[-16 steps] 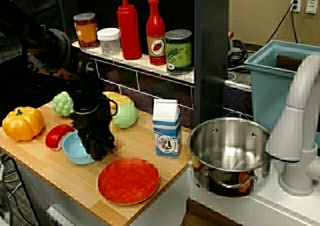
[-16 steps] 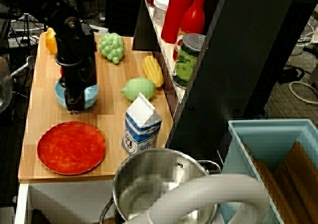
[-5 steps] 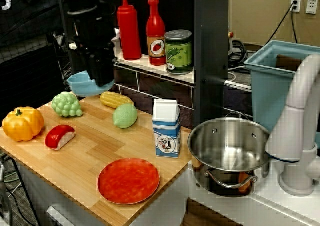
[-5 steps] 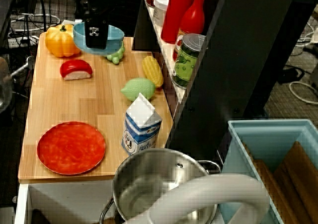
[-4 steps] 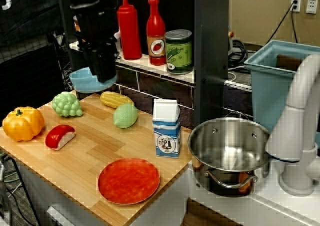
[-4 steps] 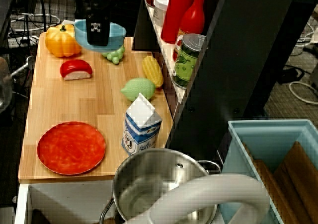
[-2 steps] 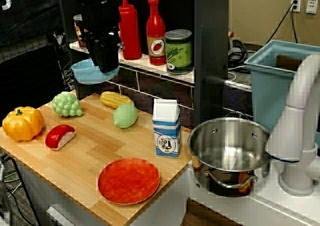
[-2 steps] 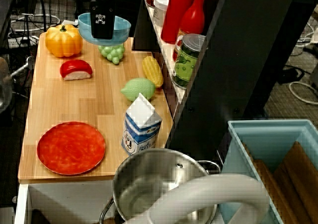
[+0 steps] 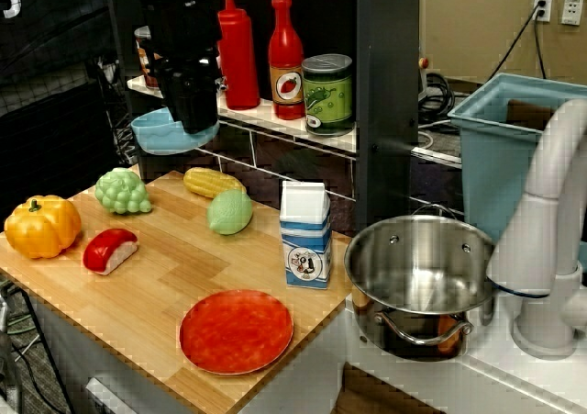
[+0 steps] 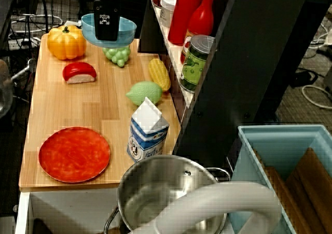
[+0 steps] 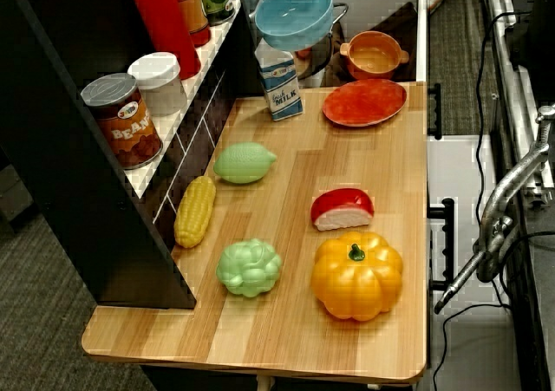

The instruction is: Lift bowl

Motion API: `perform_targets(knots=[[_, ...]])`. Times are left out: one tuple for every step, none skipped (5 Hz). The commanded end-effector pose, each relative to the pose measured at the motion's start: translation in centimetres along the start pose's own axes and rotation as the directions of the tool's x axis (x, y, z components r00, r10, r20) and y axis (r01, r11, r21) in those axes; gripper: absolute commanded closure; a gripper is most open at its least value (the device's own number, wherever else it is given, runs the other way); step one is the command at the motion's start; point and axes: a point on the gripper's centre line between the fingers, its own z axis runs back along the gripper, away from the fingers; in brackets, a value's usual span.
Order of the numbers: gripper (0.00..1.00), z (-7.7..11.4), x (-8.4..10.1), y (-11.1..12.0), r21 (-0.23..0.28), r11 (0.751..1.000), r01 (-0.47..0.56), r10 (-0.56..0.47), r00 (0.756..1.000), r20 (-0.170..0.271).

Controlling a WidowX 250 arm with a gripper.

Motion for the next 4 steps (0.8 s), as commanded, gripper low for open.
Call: perform_targets(knots=[[1.00, 2.46, 0.03, 0.35, 0.043, 0.999, -0.001, -0.001, 0.998, 0.061], [1.00, 2.42, 0.04, 0.43, 0.046, 0.999, -0.005, 0.002, 0.998, 0.064], [1.00, 2.44, 0.01, 0.48, 0.047, 0.999, -0.006, 0.003, 0.998, 0.068], [1.00, 2.51, -0.01, 0.55, 0.044, 0.999, -0.008, 0.005, 0.998, 0.069]])
